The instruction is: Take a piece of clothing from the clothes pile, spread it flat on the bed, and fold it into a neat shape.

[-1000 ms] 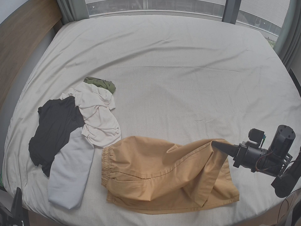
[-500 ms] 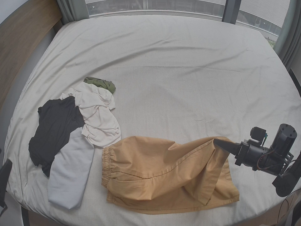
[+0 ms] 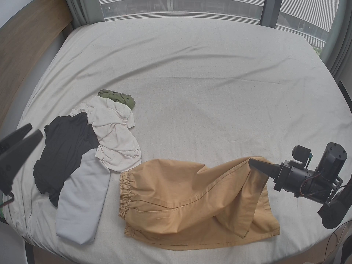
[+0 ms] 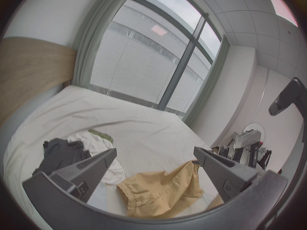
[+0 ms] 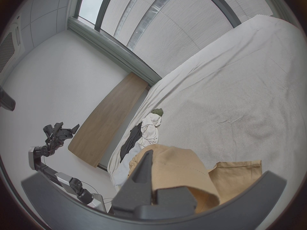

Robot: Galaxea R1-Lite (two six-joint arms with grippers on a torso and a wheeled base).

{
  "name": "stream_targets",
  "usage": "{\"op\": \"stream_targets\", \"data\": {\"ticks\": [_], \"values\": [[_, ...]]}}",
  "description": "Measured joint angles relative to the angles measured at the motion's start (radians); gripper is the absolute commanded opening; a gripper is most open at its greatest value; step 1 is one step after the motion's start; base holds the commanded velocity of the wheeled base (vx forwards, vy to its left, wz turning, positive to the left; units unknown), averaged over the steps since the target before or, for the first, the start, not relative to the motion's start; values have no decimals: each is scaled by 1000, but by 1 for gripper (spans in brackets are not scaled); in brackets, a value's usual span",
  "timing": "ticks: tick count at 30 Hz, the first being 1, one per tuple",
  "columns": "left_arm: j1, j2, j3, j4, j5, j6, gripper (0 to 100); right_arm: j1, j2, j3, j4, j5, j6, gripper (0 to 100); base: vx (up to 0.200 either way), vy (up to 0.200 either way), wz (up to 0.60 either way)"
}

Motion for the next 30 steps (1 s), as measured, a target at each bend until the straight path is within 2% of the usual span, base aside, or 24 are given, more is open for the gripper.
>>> {"op": "stream_targets", "data": {"ticks": [4,12,21,30], "values": [[-9,28,13,-6,-13,-13,100,-5,1,-3,0,1,1,0,0,0,0],[-13,131,-86,-7,-76,-20,100,-6,3,4,0,-3,-2,0,0,0,0],[-10,233,9,-6,-136,-22,100,-25,3,-3,0,0,-4,0,0,0,0],[30,287,48,-4,-174,-23,100,-31,4,-27,0,-1,-5,0,0,0,0]]}}
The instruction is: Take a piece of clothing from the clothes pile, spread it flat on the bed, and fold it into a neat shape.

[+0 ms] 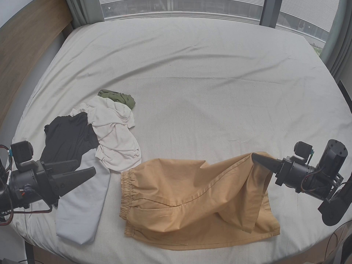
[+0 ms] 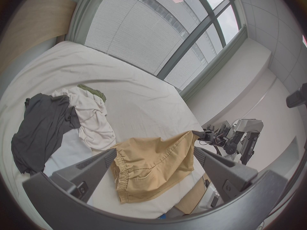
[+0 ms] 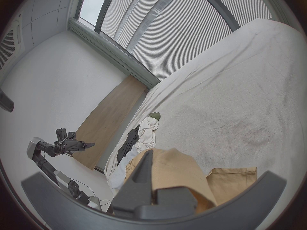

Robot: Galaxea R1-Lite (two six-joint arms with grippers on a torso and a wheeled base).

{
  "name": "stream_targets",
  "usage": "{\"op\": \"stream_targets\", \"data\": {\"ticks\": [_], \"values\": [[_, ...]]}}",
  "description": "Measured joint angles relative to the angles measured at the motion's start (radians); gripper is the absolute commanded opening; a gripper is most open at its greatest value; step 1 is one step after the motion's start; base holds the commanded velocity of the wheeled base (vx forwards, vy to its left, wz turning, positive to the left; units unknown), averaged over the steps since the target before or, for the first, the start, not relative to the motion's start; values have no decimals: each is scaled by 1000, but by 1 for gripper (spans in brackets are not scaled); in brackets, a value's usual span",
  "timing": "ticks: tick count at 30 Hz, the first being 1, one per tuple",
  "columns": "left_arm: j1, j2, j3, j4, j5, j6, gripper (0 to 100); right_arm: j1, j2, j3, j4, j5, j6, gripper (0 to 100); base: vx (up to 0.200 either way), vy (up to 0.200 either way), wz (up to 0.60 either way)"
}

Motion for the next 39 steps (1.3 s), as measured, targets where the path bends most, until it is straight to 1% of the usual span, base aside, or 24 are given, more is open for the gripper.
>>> {"op": "stream_targets", "data": {"ticks": [9,14,22,33,39], "values": [[5,82,25,-10,-1,3,100,-2,19,-13,0,-1,-1,0,0,0,0],[6,141,32,-49,-5,4,100,-3,27,-14,0,-1,-1,0,0,0,0],[4,236,69,-130,-51,3,100,-13,32,-17,0,-1,-1,0,0,0,0],[3,317,85,-140,-75,3,100,-29,33,-21,0,0,-1,0,0,0,0],[4,369,96,-199,-76,3,100,-39,34,-26,0,0,-1,0,0,0,0]]}}
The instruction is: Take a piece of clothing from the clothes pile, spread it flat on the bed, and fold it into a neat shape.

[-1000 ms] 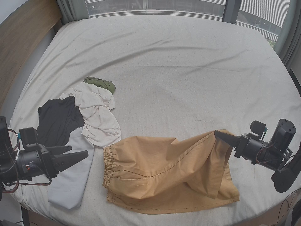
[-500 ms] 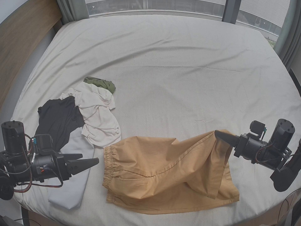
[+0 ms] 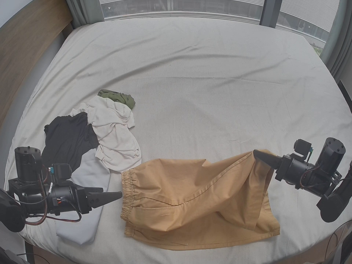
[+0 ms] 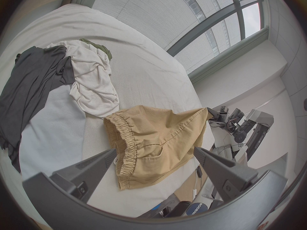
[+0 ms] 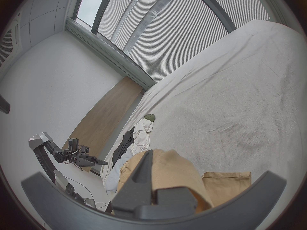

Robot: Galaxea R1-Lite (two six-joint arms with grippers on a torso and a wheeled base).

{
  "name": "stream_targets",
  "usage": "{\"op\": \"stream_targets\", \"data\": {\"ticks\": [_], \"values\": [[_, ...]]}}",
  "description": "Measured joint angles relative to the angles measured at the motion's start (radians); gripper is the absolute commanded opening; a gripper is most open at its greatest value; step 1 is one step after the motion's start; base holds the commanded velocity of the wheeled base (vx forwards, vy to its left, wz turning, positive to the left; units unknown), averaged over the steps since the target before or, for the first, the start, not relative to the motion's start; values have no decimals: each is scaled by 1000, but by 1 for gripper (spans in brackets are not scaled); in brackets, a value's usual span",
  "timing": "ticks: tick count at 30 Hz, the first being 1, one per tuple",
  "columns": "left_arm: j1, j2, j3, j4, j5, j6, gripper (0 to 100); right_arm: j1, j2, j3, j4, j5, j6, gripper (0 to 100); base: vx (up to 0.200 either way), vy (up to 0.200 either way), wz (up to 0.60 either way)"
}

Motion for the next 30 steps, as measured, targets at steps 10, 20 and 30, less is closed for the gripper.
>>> {"op": "stream_targets", "data": {"ticks": [10,20,30], "values": [[-1,94,15,-70,-1,0,100,-3,3,-2,0,0,0,0,0,0,0],[-14,195,39,-180,-16,0,100,-1,3,-2,0,0,0,0,0,0,0],[-24,326,59,-349,-19,-1,100,1,3,-2,0,0,0,0,0,0,0]]}}
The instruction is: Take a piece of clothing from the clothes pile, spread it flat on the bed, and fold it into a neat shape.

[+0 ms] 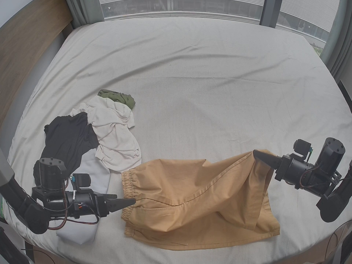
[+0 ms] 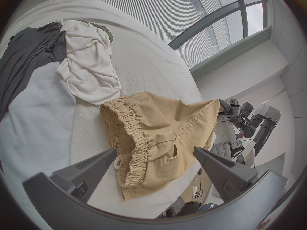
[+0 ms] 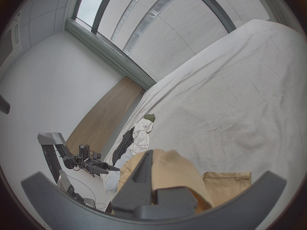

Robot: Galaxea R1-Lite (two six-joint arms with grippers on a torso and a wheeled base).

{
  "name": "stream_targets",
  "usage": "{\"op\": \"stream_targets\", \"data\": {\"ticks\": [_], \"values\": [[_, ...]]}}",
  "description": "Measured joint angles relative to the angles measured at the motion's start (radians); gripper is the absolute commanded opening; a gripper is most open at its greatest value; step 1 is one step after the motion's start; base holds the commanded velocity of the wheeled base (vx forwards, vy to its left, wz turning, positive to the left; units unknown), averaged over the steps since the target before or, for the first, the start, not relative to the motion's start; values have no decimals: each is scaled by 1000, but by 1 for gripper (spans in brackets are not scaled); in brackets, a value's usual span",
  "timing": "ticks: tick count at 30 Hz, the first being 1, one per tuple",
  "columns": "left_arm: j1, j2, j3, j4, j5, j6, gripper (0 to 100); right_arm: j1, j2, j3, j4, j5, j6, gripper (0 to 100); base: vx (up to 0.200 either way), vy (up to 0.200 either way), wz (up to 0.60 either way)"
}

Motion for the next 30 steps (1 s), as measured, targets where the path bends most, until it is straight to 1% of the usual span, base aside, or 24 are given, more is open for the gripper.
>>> {"op": "stream_targets", "data": {"ticks": [6,11,18,19,24,26,30], "values": [[-28,59,14,-41,-10,-5,100,2,0,0,0,0,0,0,0,0,0],[-51,94,17,-104,-11,-42,100,3,0,2,0,0,0,0,0,0,0],[-75,141,36,-291,-12,-139,100,4,0,2,0,0,0,0,0,0,0],[-78,146,39,-307,-12,-144,100,4,0,2,0,0,0,0,0,0,0],[-103,202,73,-492,-11,-175,100,3,0,2,0,0,0,0,0,0,0],[-111,231,88,-539,-10,-181,100,3,0,2,0,0,0,0,0,0,0],[-123,264,105,-549,-10,-188,100,3,0,1,0,0,0,0,0,0,0]]}}
